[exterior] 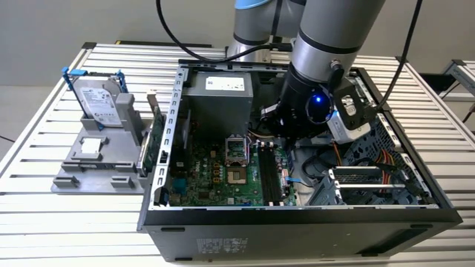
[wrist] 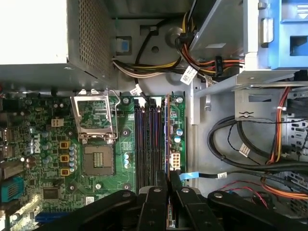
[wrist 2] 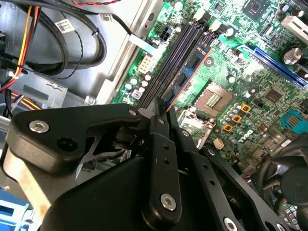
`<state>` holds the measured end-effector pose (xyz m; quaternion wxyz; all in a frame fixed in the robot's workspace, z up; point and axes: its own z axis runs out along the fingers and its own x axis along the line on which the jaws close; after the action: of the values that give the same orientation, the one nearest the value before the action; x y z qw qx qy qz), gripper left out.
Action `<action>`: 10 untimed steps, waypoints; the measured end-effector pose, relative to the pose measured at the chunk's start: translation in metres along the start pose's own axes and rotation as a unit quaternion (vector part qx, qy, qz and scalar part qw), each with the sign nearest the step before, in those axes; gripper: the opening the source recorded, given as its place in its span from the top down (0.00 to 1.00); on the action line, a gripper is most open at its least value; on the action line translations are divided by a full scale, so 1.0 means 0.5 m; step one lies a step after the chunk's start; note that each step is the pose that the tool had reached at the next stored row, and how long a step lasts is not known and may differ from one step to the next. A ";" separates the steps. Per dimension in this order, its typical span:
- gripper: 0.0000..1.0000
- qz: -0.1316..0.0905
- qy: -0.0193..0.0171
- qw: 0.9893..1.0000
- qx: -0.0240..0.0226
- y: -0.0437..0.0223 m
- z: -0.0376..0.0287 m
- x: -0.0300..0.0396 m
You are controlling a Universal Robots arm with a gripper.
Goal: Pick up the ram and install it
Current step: 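Insert the ram into the slot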
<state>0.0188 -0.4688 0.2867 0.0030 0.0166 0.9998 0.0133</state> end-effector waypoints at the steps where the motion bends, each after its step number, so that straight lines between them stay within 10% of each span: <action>1: 1.00 0.000 0.000 1.000 0.000 0.000 0.001 0.000; 10: 1.00 -0.002 0.000 1.000 0.001 0.000 0.018 0.000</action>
<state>0.0188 -0.4687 0.2774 0.0031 0.0148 0.9998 0.0124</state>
